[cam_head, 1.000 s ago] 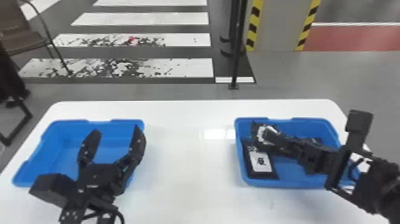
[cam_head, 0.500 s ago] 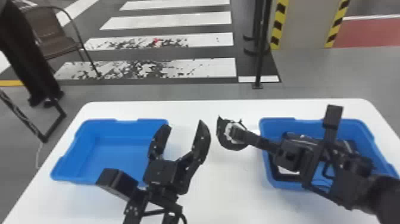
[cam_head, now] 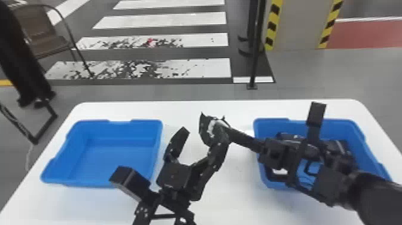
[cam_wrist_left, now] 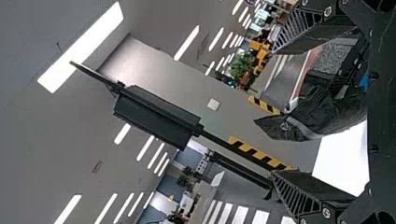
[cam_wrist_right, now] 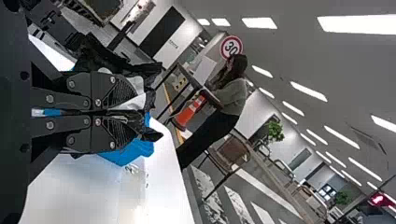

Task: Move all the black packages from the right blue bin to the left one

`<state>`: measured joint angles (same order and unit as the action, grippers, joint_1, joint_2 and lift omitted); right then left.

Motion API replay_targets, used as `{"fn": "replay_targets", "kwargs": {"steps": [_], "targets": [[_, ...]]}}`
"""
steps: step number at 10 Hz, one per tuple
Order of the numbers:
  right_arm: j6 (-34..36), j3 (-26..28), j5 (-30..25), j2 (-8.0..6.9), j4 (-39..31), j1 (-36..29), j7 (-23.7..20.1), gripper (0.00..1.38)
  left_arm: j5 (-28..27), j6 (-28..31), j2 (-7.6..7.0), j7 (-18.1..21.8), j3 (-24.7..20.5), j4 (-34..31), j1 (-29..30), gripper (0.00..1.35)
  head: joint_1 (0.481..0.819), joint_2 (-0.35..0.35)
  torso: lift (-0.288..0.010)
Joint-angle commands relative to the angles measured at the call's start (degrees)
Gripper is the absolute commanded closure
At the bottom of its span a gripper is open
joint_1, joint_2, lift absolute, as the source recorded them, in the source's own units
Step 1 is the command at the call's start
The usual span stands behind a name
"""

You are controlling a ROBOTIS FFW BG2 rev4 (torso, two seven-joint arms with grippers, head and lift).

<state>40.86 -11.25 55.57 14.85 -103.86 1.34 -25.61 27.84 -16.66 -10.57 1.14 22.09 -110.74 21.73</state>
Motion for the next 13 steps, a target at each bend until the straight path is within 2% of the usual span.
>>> {"fn": "replay_targets", "kwargs": {"steps": [1, 3, 4, 5, 6, 7, 8, 9, 11, 13], "targets": [[-0.2, -0.7, 0.9, 0.0, -0.1, 0.1, -0.1, 1.14, 0.2, 0.5, -0.06, 0.1, 0.1, 0.0, -0.1, 0.14, 0.695, 0.091, -0.154], [-0.1, -2.1, 1.6, 0.18, -0.8, 0.4, -0.6, 1.14, 0.5, 0.8, 0.03, 0.4, -0.3, 0.0, -0.2, 0.16, 0.695, 0.096, -0.154], [-0.1, -2.2, 1.7, 0.18, -1.0, 0.4, -0.8, 1.14, 0.4, 0.2, 0.2, 0.4, -0.7, 0.0, -0.1, 0.31, 0.695, 0.107, -0.154], [-0.2, -2.2, 2.6, 0.18, -0.6, 0.4, -0.8, 1.14, 0.7, 1.0, 0.38, 0.3, -1.5, 0.1, 0.3, 0.72, 0.695, 0.117, -0.154], [-0.4, -2.3, 2.6, 0.18, -0.7, 0.4, -1.0, 1.14, 2.0, 2.0, 0.55, 0.1, -2.0, 0.1, 0.6, 0.89, 0.695, 0.125, -0.154], [-0.8, -2.3, 2.7, 0.18, -0.7, 0.4, -1.2, 1.14, 1.1, 0.5, 0.55, -0.4, -2.2, 0.1, 0.9, 0.96, 0.695, 0.128, -0.154], [-1.5, -2.5, 3.2, 0.18, -0.3, 0.2, -1.4, 1.14, -0.1, -0.6, 0.55, -1.1, -2.3, 0.1, 0.9, 1.17, 0.695, 0.136, -0.154], [-1.8, -2.6, 3.2, 0.18, -0.3, 0.4, -1.5, 1.14, -0.1, -0.2, 0.64, -1.1, -2.4, 0.1, 1.0, 1.22, 0.695, 0.145, -0.154], [-3.5, -2.7, 3.4, 0.18, 0.1, 0.2, -1.9, 1.13, -0.6, -0.9, 0.64, -1.1, -2.4, 0.1, 1.0, 1.22, 0.695, 0.148, -0.154], [-5.6, -2.8, 3.5, 0.18, 1.1, 0.1, -2.3, 0.88, -1.9, -1.6, 1.34, -1.7, -4.6, 0.1, 1.5, 1.21, 0.695, 0.149, -0.154]]}}
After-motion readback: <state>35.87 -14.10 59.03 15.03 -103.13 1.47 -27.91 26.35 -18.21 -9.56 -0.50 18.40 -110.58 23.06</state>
